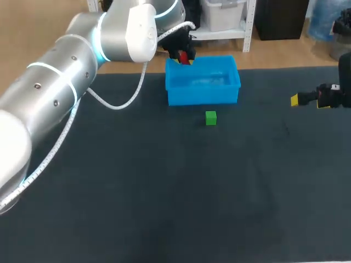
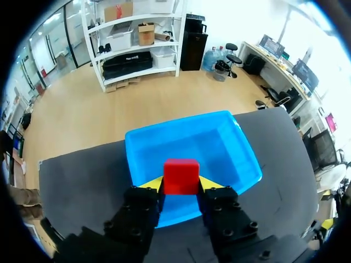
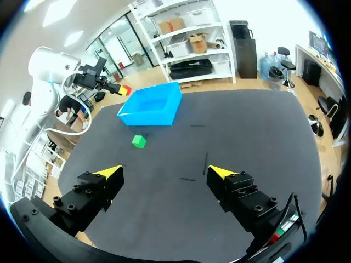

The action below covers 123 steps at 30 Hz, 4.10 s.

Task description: Use the left arm to pick the red cube and place it into the blue plastic box first, then use the right arm to grasp the green cube and put it into the same blue plastic box after the first action is fully finished.

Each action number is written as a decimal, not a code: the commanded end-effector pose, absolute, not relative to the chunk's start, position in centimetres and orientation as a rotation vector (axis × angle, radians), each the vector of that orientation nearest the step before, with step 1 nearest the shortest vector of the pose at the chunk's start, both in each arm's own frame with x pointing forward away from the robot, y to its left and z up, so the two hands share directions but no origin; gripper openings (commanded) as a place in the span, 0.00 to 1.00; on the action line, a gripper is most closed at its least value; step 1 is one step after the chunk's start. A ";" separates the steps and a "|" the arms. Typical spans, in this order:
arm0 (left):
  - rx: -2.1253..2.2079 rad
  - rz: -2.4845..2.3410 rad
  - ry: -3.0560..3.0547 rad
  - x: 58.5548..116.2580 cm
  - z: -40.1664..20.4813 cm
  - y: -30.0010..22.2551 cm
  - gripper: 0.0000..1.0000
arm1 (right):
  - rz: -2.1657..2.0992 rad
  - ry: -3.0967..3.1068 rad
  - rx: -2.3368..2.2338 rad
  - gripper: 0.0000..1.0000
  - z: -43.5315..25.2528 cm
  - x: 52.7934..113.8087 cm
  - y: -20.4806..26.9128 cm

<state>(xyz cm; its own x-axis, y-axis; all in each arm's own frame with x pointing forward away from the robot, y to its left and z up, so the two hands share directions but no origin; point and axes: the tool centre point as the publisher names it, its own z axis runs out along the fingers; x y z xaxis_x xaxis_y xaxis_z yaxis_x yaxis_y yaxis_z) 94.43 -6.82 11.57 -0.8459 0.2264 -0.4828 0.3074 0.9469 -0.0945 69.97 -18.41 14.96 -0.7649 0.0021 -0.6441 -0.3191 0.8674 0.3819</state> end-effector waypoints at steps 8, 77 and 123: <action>0.353 -0.238 2.672 97.0 10.6 -7.4 0.00 | 0.636 2.372 -0.231 1.00 14.9 70.0 -18.5; 0.385 -0.499 2.530 87.6 14.8 -0.7 1.00 | 0.636 2.372 -0.231 1.00 14.9 70.0 -18.5; 0.497 -0.635 2.494 82.8 15.9 5.4 1.00 | 0.636 2.372 -0.231 1.00 14.9 70.0 -18.5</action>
